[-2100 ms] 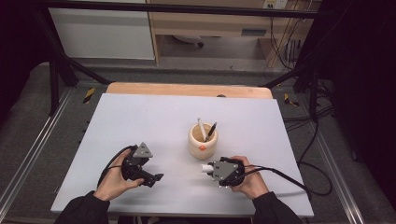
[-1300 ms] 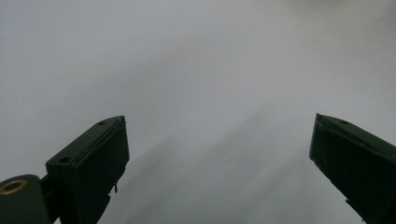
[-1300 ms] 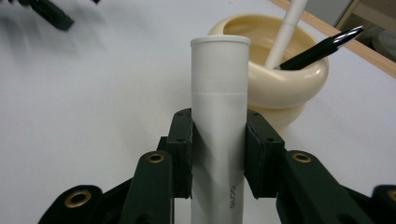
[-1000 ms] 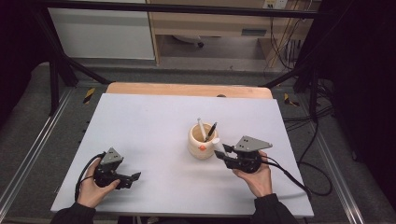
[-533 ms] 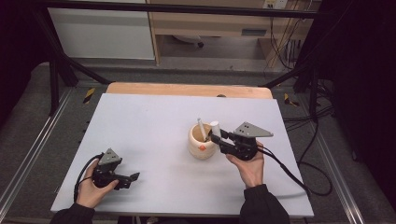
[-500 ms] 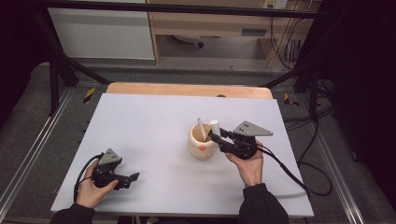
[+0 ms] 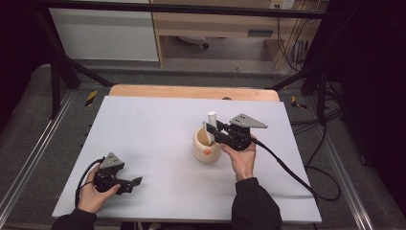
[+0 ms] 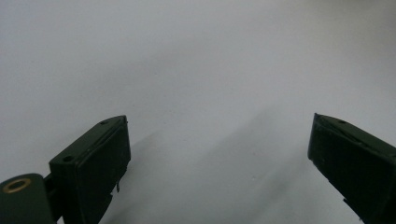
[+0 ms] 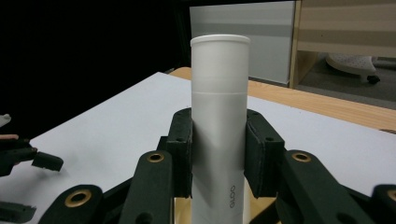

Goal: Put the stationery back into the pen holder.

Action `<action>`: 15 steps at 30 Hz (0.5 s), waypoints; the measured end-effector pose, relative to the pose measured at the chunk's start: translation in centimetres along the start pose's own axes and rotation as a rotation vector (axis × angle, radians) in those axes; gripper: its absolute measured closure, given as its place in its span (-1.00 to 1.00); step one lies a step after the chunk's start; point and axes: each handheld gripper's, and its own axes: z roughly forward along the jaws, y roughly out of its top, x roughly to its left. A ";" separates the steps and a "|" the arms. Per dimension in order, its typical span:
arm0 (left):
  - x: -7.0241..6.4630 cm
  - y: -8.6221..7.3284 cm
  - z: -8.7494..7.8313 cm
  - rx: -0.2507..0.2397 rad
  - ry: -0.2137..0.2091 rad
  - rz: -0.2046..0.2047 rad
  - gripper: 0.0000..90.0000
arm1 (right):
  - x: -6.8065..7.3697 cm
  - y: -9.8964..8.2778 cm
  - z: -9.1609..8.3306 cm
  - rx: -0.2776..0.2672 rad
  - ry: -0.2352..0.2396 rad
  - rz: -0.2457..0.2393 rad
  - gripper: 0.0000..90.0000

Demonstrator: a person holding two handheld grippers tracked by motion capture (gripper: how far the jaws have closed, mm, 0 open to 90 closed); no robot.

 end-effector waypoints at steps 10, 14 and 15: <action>0.0 0.0 -0.1 -0.006 -0.003 -0.001 -0.87 | 0.0 -0.7 2.2 -0.004 -0.011 0.026 0.49; 0.0 0.0 -0.1 -0.009 -0.002 -0.004 -0.87 | -0.1 -1.2 2.9 0.009 -0.013 0.033 0.49; 0.0 0.0 -0.1 -0.009 -0.001 -0.003 -0.87 | 0.0 -1.3 3.0 0.011 -0.013 0.034 0.49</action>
